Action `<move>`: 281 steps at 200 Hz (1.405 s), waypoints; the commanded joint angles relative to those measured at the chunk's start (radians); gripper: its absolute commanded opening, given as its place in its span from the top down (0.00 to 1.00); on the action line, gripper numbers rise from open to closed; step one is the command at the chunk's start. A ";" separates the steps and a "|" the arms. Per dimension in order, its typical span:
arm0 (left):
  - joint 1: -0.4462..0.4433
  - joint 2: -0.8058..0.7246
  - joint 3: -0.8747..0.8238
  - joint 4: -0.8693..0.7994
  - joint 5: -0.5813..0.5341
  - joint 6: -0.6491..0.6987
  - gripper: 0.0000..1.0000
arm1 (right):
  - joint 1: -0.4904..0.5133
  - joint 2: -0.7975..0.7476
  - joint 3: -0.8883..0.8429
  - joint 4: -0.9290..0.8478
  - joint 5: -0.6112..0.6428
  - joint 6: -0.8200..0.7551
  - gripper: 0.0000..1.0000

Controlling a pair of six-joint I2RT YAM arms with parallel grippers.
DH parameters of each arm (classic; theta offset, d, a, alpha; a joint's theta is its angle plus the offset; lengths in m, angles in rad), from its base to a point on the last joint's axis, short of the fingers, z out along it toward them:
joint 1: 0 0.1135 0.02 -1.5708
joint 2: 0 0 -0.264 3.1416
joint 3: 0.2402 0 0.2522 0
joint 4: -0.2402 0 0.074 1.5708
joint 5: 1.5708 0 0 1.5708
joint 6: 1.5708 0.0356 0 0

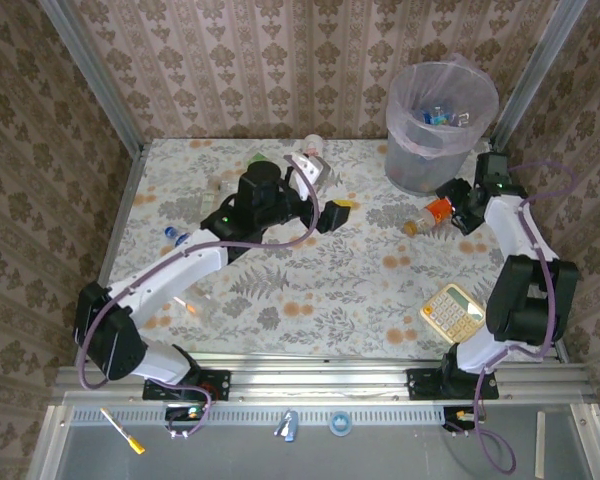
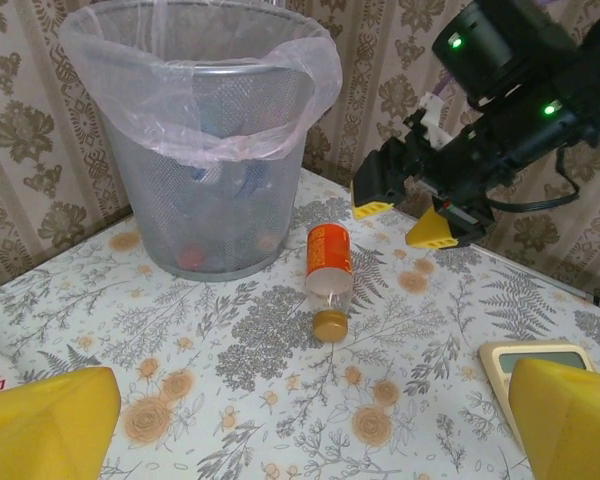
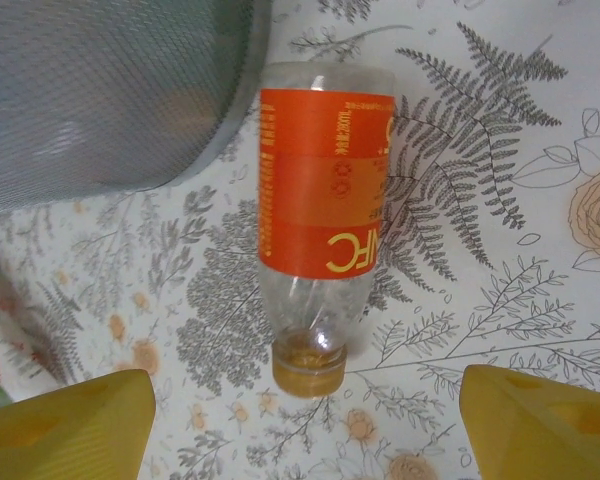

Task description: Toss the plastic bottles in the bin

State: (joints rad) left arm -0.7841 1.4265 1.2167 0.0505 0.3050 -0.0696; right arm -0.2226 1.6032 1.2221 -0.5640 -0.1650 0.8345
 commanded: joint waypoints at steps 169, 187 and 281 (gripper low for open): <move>-0.004 -0.157 -0.012 -0.111 -0.158 0.061 0.00 | -0.004 0.353 0.122 0.057 0.061 0.061 0.21; -0.003 -0.158 -0.014 -0.109 -0.167 0.062 0.00 | -0.004 0.355 0.113 0.051 0.071 0.058 0.22; 0.001 -0.126 -0.009 -0.081 -0.148 0.059 0.00 | -0.004 0.335 0.081 0.008 0.090 -0.004 0.33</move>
State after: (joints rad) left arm -0.7841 1.2968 1.2118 -0.0456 0.1524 -0.0254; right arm -0.2226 1.9491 1.3247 -0.5236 -0.1116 0.8433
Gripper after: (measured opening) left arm 0.997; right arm 0.683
